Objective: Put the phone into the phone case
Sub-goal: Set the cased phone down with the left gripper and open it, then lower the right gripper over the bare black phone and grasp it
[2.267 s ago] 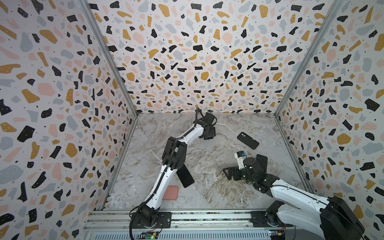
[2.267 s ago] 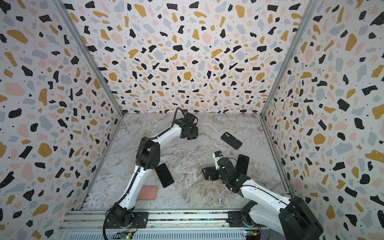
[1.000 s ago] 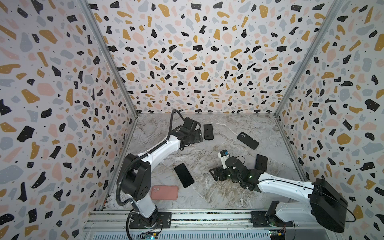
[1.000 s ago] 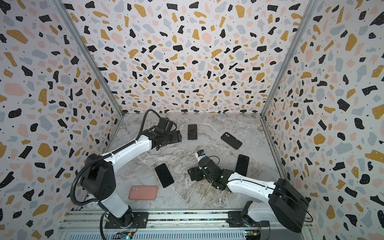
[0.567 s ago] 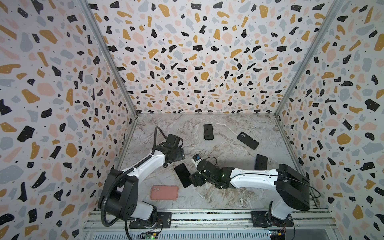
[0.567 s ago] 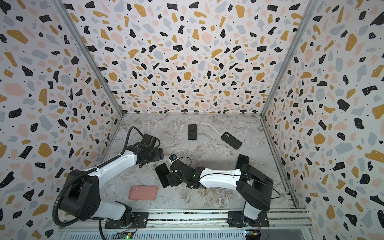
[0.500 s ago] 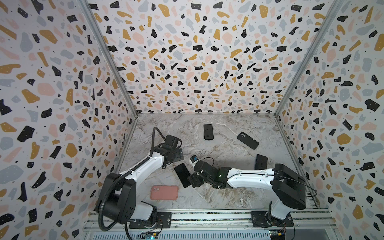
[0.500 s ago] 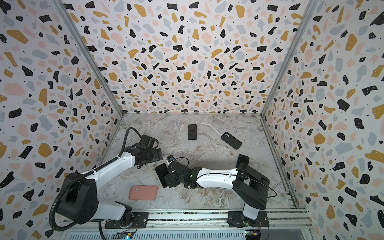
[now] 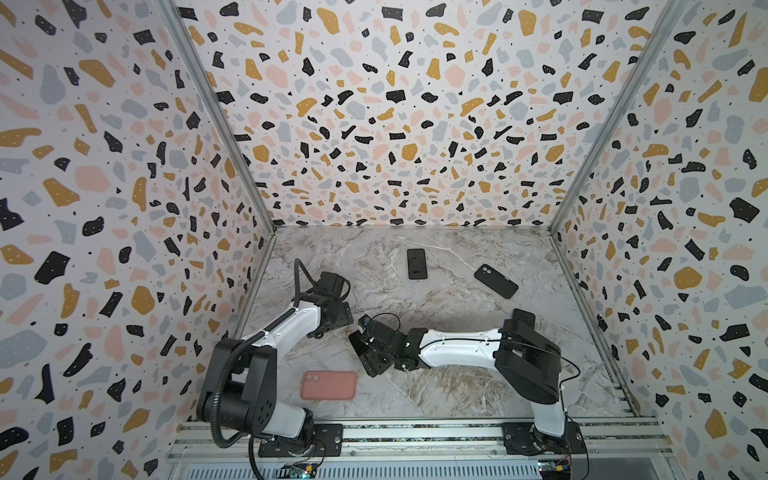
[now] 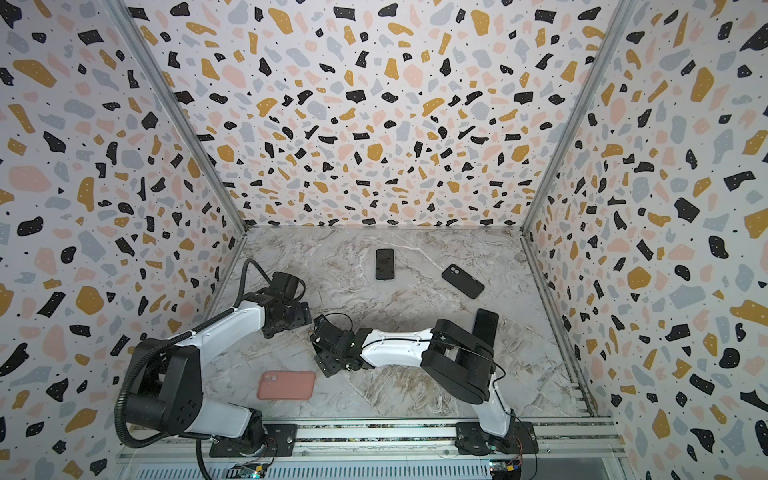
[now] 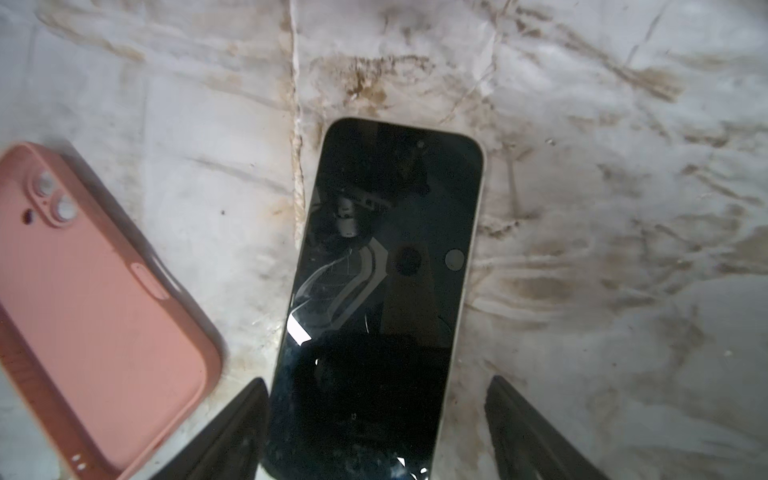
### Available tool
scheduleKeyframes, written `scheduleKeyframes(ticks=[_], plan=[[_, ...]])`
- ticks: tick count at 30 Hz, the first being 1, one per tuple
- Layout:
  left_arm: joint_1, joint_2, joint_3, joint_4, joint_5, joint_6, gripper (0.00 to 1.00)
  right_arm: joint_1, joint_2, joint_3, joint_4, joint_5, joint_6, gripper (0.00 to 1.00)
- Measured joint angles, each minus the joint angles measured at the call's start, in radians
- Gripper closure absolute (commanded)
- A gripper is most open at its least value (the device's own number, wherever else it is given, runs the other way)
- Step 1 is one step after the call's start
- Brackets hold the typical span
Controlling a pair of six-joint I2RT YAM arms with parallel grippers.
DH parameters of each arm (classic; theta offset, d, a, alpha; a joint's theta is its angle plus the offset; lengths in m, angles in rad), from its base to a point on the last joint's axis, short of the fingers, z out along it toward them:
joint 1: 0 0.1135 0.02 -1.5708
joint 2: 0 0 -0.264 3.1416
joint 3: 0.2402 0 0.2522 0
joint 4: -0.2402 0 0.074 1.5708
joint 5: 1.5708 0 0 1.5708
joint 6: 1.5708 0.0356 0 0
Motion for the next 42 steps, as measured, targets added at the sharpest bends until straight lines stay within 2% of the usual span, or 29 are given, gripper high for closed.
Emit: scheduleKeyframes(ticks=[8,13,23,26,29,33,39,42], plan=[[0.038,0.004,0.012,-0.013,0.006,0.001,0.07,0.009,0.048,0.055,-0.044,-0.003,0.001,0.1],[0.042,0.002,0.015,-0.016,0.006,0.001,0.07,0.011,0.076,0.083,-0.056,0.008,0.0,0.09],[0.042,0.001,0.015,-0.015,0.013,0.0,0.08,0.013,0.09,0.098,-0.07,0.044,0.009,0.22],[0.042,-0.003,0.012,-0.008,0.037,0.002,0.13,0.01,0.08,0.079,-0.054,0.052,0.012,0.24],[0.042,-0.018,-0.01,0.026,0.105,0.006,0.16,0.001,0.047,0.021,-0.011,0.048,0.009,0.26],[0.042,-0.036,-0.066,0.091,0.257,0.011,0.19,-0.032,-0.036,-0.104,0.034,0.032,0.004,0.31],[0.032,-0.035,-0.165,0.215,0.492,-0.01,0.26,-0.083,-0.11,-0.214,0.089,-0.001,0.004,0.33],[0.0,-0.03,-0.202,0.292,0.575,-0.038,0.28,-0.091,-0.126,-0.242,0.121,-0.016,0.006,0.34]])
